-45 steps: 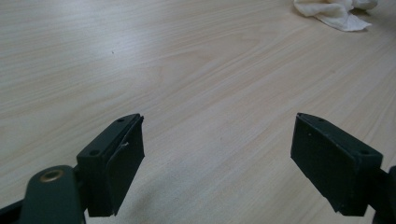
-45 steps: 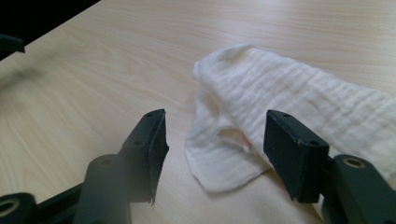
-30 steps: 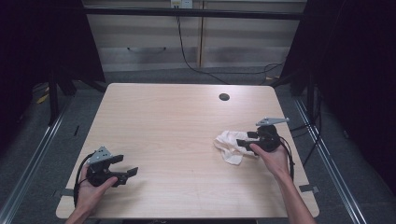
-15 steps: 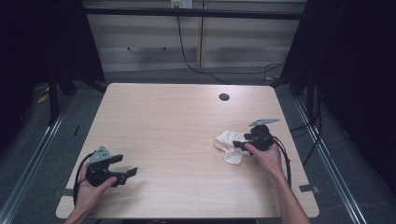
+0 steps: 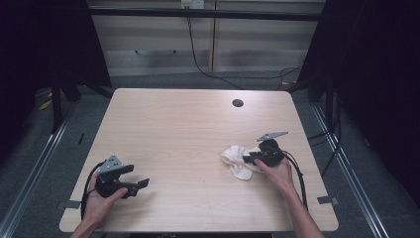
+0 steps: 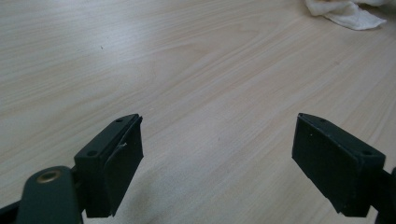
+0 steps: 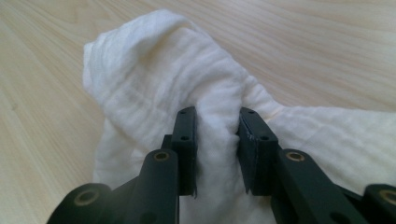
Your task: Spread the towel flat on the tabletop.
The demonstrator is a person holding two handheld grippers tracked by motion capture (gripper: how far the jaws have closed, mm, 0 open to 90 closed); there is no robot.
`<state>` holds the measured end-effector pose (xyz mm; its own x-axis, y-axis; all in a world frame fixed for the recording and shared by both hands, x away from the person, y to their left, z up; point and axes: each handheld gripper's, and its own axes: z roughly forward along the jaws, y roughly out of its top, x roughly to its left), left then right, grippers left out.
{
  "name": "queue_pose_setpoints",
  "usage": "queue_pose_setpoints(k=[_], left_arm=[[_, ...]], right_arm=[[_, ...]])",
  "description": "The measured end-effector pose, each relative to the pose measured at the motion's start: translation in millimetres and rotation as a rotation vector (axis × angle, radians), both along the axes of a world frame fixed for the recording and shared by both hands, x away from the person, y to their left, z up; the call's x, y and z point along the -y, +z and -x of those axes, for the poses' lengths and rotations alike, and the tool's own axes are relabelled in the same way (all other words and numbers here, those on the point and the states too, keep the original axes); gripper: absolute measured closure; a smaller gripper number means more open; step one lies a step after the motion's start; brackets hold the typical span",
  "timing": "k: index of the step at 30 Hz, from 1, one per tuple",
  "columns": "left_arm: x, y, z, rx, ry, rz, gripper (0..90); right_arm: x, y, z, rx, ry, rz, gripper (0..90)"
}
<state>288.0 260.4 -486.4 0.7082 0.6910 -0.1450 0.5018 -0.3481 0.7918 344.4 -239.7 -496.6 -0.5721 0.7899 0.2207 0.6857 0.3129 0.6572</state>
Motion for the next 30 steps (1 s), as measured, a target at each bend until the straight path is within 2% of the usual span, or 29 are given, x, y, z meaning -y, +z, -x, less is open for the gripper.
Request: queue_pose_setpoints(k=[7, 8, 14, 19, 21, 23, 28, 29, 30], left_arm=[[-1.1, 0.3, -0.5, 0.003, 0.005, -0.003, 16.0], [-0.9, 0.3, -0.4, 0.004, 0.004, -0.003, 16.0], [-0.5, -0.1, -0.6, -0.001, -0.001, -0.004, 16.1], [0.6, -0.3, -1.0, 0.001, -0.006, -0.01, 16.1], [0.2, 0.2, -0.8, 0.003, -0.005, -0.008, 16.1], [0.2, 0.2, -0.6, 0.001, -0.004, -0.005, 16.1], [-0.4, 0.5, -0.3, 0.003, -0.004, -0.002, 16.1], [-0.6, 0.6, -0.4, 0.004, -0.005, -0.004, 16.1], [-0.9, 0.7, -0.4, 0.005, -0.006, -0.006, 16.1]], right_arm=[[-15.9, -2.1, 5.0, 0.006, 0.042, -0.028, 71.3], [-23.9, -2.5, 8.0, 0.003, 0.059, -0.035, 71.4], [-42.1, -2.4, 10.2, 0.005, 0.11, -0.034, 71.3], [-52.6, -2.8, 10.9, 0.008, 0.13, -0.037, 71.3], [-60.1, -4.7, 10.9, 0.012, 0.139, -0.063, 71.4], [-63.4, -4.7, 11.1, 0.013, 0.144, -0.06, 71.3], [-82.2, -5.8, 12.2, 0.016, 0.172, -0.073, 71.4], [-90.8, -6.0, 12.8, 0.012, 0.181, -0.079, 71.3], [-90.8, -6.0, 12.8, 0.012, 0.181, -0.079, 71.3]])
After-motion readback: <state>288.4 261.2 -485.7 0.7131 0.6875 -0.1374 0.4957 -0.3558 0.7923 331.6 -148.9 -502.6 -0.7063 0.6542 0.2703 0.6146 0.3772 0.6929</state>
